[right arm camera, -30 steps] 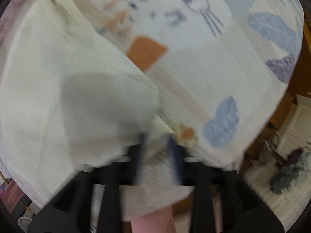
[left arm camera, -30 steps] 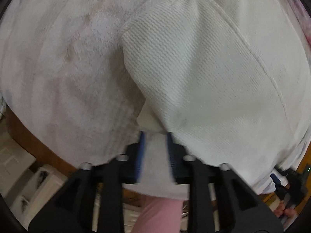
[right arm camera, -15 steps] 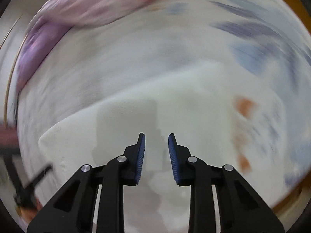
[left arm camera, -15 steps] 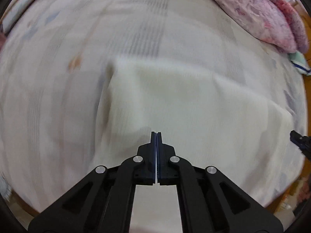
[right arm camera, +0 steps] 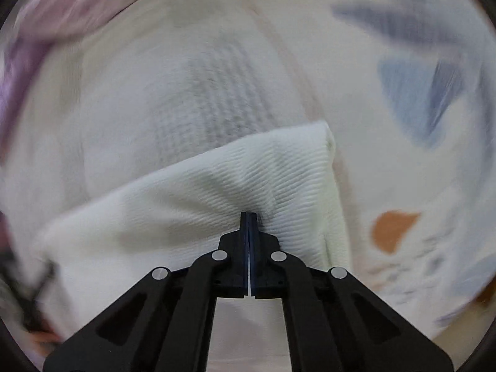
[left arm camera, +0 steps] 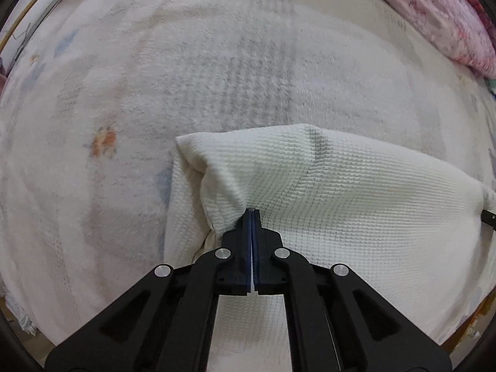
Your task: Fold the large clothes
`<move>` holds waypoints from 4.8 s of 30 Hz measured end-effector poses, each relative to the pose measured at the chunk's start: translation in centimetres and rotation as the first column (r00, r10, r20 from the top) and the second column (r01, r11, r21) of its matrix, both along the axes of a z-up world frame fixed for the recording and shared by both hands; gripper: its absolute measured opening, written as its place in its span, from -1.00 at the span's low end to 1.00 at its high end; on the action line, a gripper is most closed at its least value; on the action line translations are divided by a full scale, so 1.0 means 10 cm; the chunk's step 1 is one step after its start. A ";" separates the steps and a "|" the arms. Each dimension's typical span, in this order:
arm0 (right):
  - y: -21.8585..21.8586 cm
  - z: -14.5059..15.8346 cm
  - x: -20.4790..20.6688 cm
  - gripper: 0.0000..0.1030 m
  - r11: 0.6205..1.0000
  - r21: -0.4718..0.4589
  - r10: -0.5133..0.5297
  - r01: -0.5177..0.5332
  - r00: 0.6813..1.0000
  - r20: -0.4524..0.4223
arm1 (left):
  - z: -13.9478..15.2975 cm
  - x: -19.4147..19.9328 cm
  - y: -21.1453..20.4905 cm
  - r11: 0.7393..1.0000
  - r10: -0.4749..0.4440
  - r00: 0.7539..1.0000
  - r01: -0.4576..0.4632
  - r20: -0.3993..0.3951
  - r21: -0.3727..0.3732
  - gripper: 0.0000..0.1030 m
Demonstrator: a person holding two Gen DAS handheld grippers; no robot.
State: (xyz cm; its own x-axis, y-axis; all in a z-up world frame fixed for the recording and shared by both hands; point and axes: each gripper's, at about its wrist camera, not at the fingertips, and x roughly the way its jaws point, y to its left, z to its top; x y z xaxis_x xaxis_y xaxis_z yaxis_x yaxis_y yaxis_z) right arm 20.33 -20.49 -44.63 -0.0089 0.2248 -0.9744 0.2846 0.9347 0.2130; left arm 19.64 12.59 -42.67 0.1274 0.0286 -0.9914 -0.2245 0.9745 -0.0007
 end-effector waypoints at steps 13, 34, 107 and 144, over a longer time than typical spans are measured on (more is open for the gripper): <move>1.23 0.23 -1.11 -0.49 0.973 0.035 0.232 -0.229 0.956 -0.180 | 0.01 -1.15 -0.62 0.989 0.013 0.985 -0.039 -0.172 -0.146 -0.96; 0.76 0.95 -1.98 0.50 0.987 0.124 0.120 -0.103 0.984 -0.136 | 0.78 -2.02 -0.67 0.989 -0.063 0.989 0.043 -0.138 -0.144 -0.06; -0.27 -0.32 0.70 0.87 0.779 0.577 0.142 -0.246 0.965 0.219 | 0.77 -0.51 -1.52 0.994 0.070 0.994 -0.063 0.079 -0.089 0.59; 0.14 -0.53 -0.61 -0.01 0.871 0.471 -0.005 0.141 0.960 -0.280 | -0.28 1.11 -2.33 0.989 -0.092 0.927 0.042 -0.363 -0.143 -0.96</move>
